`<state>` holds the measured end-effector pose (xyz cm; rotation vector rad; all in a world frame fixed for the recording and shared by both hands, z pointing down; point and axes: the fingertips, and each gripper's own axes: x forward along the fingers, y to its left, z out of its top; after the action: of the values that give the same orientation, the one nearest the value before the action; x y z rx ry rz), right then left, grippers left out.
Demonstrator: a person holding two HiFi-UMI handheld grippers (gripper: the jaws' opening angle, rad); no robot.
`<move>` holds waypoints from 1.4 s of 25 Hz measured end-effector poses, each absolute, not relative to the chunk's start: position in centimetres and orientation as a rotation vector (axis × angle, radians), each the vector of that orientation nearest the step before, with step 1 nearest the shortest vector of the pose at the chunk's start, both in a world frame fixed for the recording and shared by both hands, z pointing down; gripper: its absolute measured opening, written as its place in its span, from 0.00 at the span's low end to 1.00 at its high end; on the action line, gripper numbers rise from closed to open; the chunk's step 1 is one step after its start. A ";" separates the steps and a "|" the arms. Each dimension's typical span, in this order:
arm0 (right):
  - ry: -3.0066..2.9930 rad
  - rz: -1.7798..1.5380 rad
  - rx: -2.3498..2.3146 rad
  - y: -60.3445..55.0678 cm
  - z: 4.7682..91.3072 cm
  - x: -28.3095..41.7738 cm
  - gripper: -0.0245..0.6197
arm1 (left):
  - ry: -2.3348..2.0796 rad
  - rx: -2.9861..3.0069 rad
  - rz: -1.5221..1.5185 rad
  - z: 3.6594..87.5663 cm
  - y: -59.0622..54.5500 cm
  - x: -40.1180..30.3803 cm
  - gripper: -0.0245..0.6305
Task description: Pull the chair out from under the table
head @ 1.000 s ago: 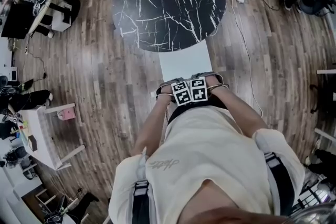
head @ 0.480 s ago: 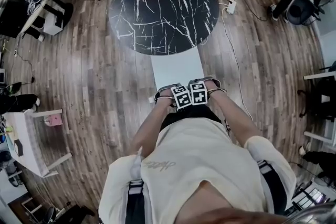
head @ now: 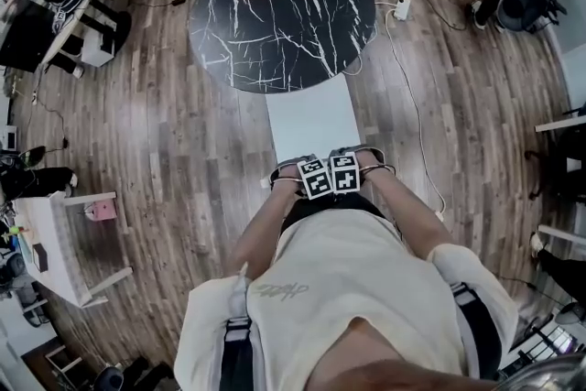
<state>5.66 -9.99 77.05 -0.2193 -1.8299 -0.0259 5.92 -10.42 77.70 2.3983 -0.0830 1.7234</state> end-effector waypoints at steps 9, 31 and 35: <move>-1.832 -0.051 -0.267 -5.5 76.9 7.1 0.18 | -0.130 2.362 1.711 77.5 -5.9 7.3 0.18; -1.824 -0.047 -0.263 3.2 77.3 8.7 0.19 | -0.128 2.369 1.699 77.8 2.5 8.9 0.18; -1.821 -0.043 -0.255 4.3 77.2 8.9 0.19 | -0.116 2.370 1.701 77.8 3.8 9.0 0.18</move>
<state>8.90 4.35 77.21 -0.2552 -1.8211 -0.0432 9.01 3.84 77.79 2.3699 -0.1159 1.7011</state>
